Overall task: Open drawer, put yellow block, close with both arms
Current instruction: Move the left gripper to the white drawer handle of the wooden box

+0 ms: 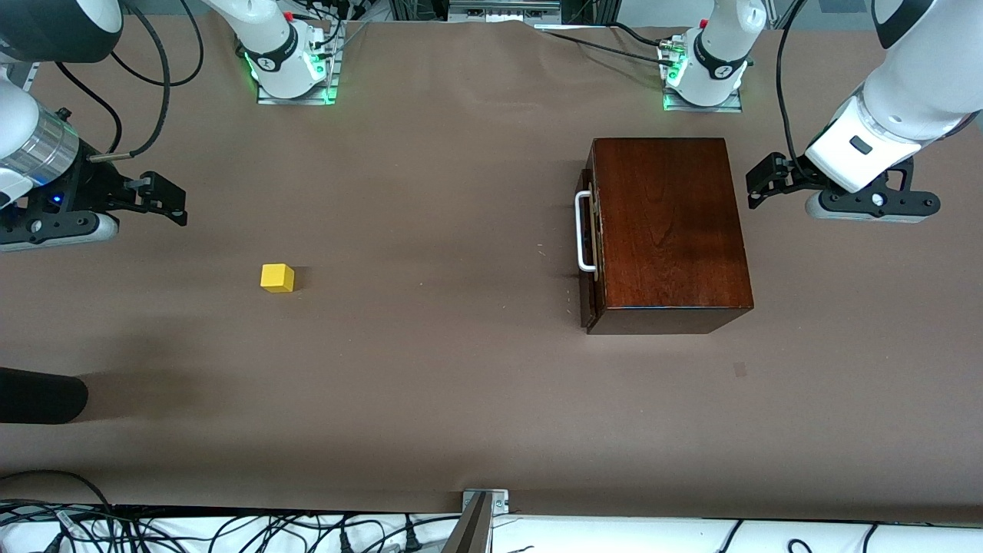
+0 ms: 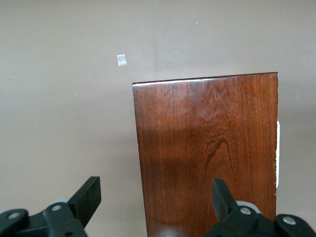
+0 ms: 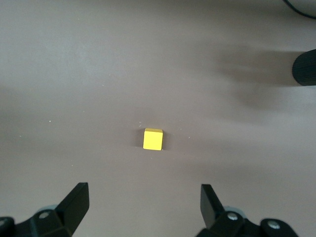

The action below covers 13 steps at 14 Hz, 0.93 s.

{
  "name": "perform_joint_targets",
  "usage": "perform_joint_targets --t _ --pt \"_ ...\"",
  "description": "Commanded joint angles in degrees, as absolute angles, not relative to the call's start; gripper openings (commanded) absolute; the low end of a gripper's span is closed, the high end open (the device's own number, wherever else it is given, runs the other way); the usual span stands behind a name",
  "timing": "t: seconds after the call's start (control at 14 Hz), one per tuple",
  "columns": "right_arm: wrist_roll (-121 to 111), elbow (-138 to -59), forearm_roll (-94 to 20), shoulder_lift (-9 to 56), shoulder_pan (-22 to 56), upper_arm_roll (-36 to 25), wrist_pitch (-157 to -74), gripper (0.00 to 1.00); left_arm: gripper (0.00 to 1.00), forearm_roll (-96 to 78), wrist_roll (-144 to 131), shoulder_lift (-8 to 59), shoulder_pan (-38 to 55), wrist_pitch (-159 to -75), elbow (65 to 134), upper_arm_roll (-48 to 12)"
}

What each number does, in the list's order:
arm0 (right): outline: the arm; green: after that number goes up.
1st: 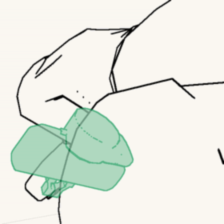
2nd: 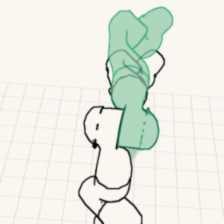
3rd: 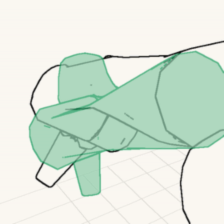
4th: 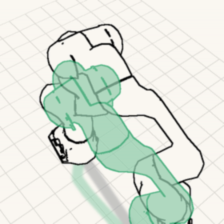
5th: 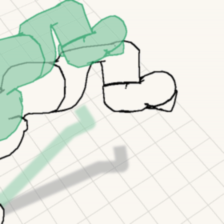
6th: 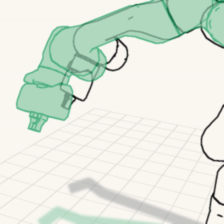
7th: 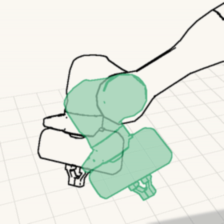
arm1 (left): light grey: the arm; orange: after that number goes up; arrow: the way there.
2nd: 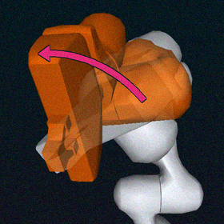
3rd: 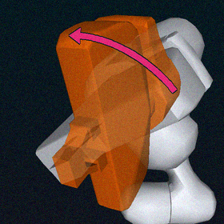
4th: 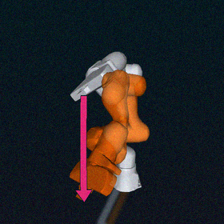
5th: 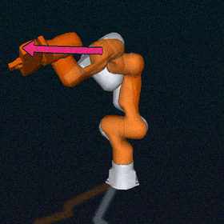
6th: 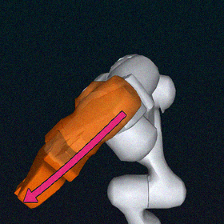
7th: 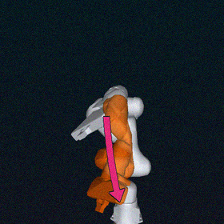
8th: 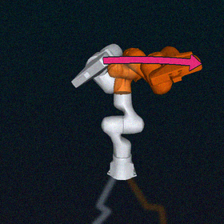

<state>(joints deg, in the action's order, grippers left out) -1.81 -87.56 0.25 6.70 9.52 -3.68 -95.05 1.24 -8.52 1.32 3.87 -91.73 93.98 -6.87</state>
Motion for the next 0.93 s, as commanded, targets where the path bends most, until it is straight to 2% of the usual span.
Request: perform_joint_targets --t 0.0,0.29,0.5,0.64,0.86 --pt "-1.93 -86.84 -0.62 6.15 9.40 -3.60 -93.87 1.00 1.00 2.20 -8.52 2.29 3.52 -90.35 91.85 -6.86" --pt "-1.93 -86.84 -0.62 6.15 9.40 -3.60 -93.78 1.00 1.00 2.64 -9.05 2.29 4.30 -90.00 91.85 -7.12" --pt "-1.93 -86.84 -0.62 6.15 9.40 -3.60 -93.87 1.00 1.00 1.67 -14.49 2.29 4.48 -86.32 91.85 -8.87" --pt "-1.93 -86.84 -0.62 6.15 9.40 -3.60 -93.87 1.00 1.00 -0.25 -15.72 2.37 5.10 -82.11 91.93 -13.51" --pt "-1.93 -86.84 -0.62 6.24 9.40 -3.69 -94.04 1.00 1.00 -0.44 -25.28 6.66 5.45 -86.11 91.85 -21.07"
